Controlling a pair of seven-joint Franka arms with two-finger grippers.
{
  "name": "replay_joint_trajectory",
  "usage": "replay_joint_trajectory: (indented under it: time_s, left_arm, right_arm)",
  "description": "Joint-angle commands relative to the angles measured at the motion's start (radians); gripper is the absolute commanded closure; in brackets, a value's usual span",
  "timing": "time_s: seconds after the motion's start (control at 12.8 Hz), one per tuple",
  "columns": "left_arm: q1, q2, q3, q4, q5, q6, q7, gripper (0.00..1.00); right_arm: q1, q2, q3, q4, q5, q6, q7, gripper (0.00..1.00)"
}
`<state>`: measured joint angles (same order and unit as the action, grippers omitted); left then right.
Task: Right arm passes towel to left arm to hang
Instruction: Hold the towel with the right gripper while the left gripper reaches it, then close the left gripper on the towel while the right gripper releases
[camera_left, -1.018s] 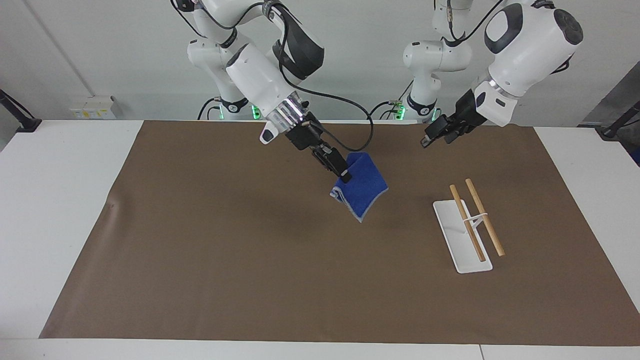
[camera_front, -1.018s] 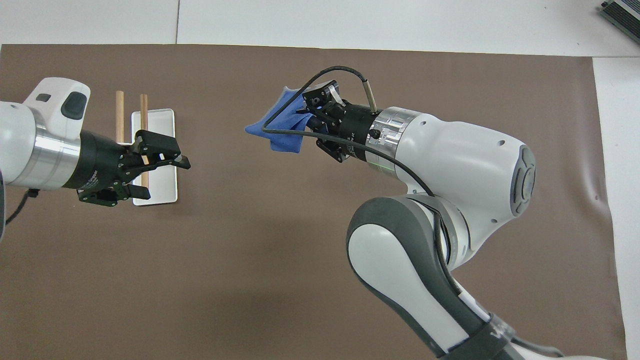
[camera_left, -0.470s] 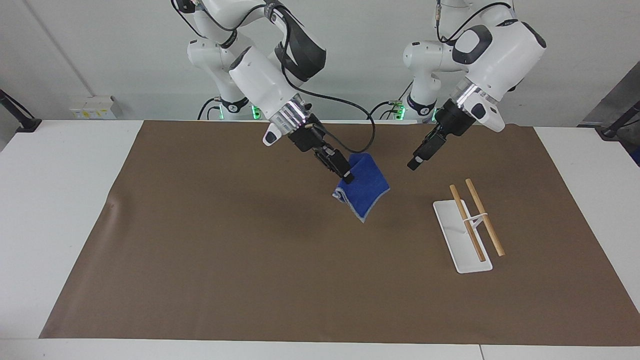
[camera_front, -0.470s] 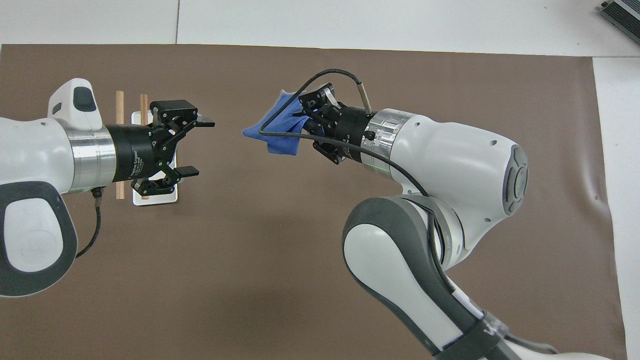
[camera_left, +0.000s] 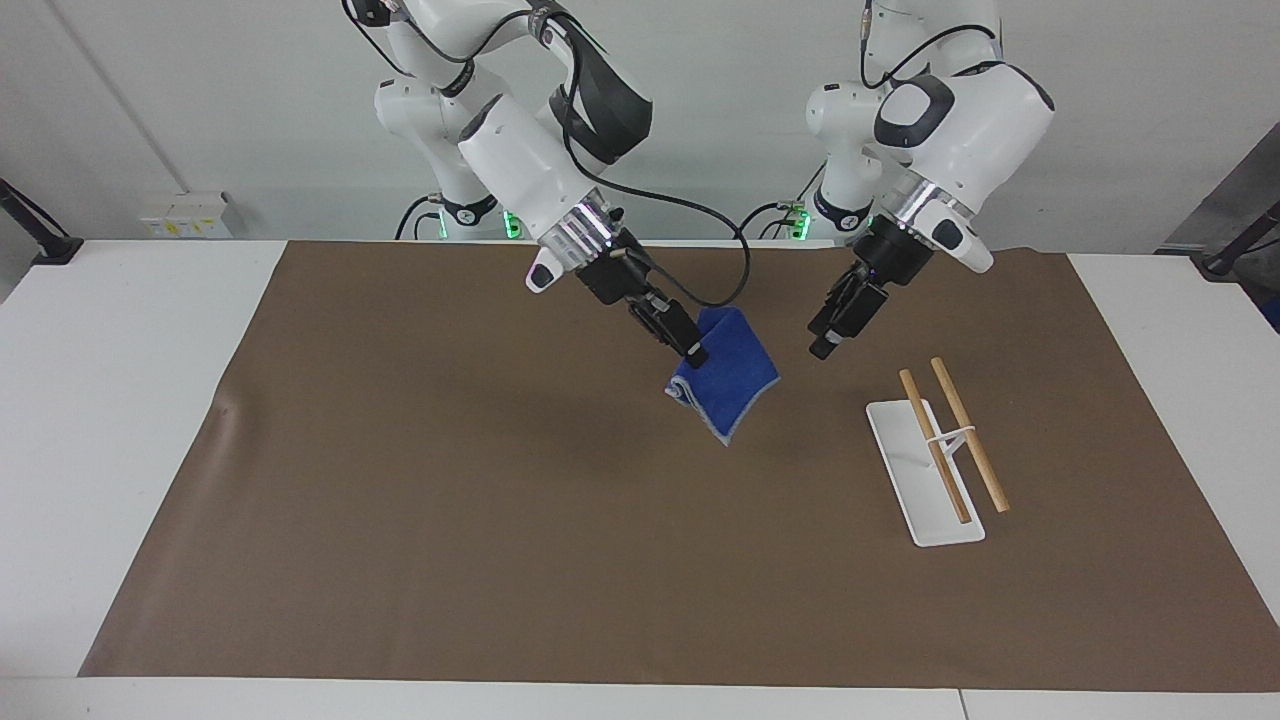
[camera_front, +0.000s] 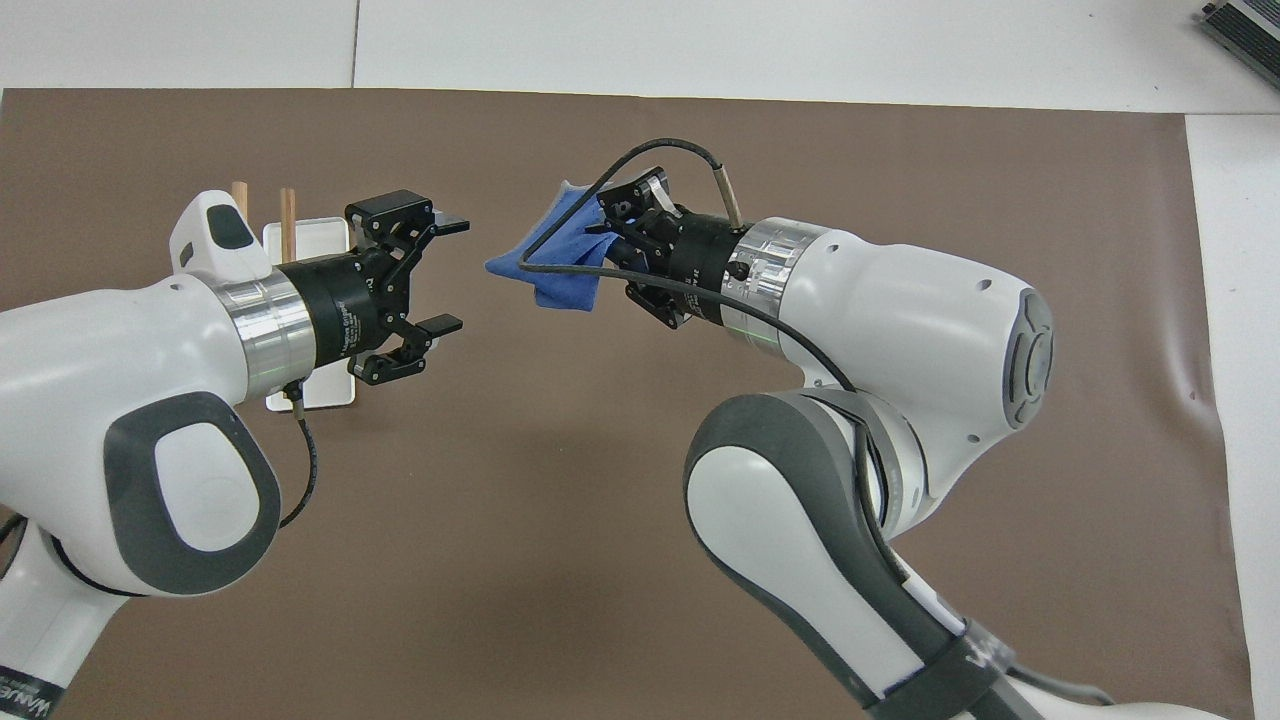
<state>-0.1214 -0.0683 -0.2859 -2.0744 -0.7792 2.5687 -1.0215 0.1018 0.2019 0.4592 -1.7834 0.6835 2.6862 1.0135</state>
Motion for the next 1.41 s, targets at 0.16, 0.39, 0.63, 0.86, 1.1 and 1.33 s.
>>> replay_joint_trajectory:
  time_s: [0.16,0.39,0.63,0.86,1.1,1.33]
  left_arm:
    - [-0.020,0.059,-0.062,-0.004,-0.032,0.177,-0.046,0.00]
    - [-0.018,0.070,-0.061,0.010,-0.032,0.185,-0.045,0.10]
    - [-0.012,0.079,-0.059,0.030,-0.025,0.183,-0.034,0.50]
    - [-0.001,0.084,-0.059,0.042,-0.017,0.182,0.035,0.84]
    - [0.003,0.087,-0.058,0.042,-0.017,0.179,0.191,1.00]
    - [0.016,0.087,-0.056,0.042,-0.017,0.176,0.287,1.00]
  right_arm:
    - [0.022,0.001,0.003,0.001,0.008,-0.002,-0.001,1.00]
    - [0.022,-0.001,0.003,-0.002,0.008,-0.003,-0.001,1.00]
    - [0.022,-0.001,0.003,-0.004,0.008,-0.005,-0.001,1.00]
    - [0.022,-0.002,0.003,-0.004,0.008,-0.005,-0.003,1.00]
    - [0.022,-0.002,0.003,-0.004,0.008,-0.005,-0.003,1.00]
    - [0.022,-0.004,0.001,-0.004,0.008,-0.006,0.004,0.34]
